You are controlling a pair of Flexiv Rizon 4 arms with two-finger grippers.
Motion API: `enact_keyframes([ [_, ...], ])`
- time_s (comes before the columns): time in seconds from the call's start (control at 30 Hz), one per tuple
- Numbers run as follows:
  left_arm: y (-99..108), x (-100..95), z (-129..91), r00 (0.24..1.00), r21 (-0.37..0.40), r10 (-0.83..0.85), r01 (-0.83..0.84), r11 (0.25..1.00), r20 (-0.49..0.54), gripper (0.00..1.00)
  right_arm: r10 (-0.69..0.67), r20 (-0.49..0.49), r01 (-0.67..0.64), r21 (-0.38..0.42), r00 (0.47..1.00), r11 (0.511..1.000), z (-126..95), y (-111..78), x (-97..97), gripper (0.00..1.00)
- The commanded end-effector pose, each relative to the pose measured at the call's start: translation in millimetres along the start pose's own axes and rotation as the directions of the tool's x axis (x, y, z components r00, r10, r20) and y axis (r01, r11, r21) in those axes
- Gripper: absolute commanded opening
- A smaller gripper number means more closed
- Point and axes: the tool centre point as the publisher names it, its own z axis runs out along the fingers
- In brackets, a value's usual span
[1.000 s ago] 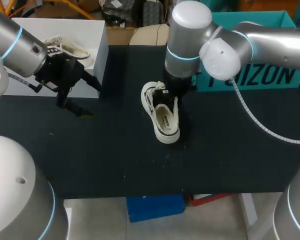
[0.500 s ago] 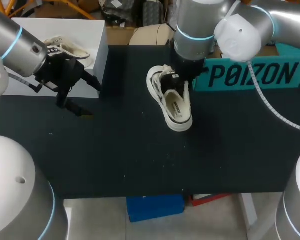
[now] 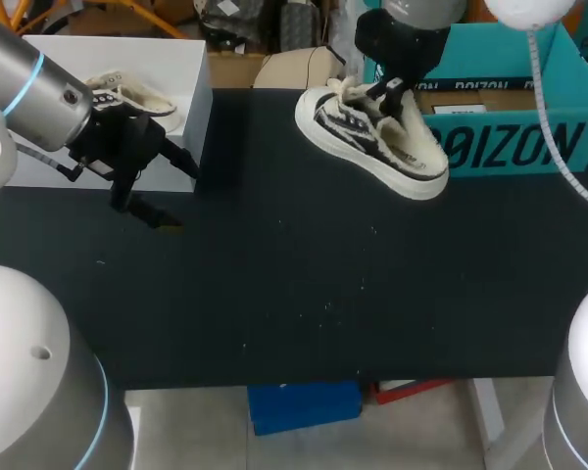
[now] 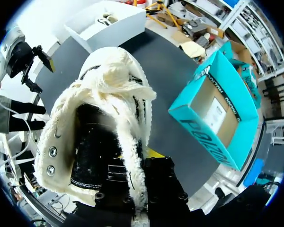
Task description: Take the shoe out of the shoebox, open the shoe tongue, remove and reinsert the insole, then place the shoe into the shoebox
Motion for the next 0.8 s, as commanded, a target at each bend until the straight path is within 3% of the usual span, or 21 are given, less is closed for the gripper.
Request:
enact_keyframes([
  [0.03,0.3,0.5,1.3,1.000,-0.001,0.001,-0.001,1.000,0.003,1.00,-0.635,0.012,0.613,0.251,0.772,0.750,-30.9,6.5,0.7,0.00],
  [0.57,0.3,0.5,1.3,1.000,-0.001,0.001,-0.001,1.000,0.003,1.00,-0.635,0.012,0.613,0.251,0.772,0.750,-30.9,6.5,0.7,0.00],
  [0.8,0.3,0.5,1.3,1.000,-0.001,0.001,-0.001,1.000,0.003,1.00,-0.669,0.064,0.640,0.232,0.741,0.732,-34.3,12.8,-38.2,0.00],
])
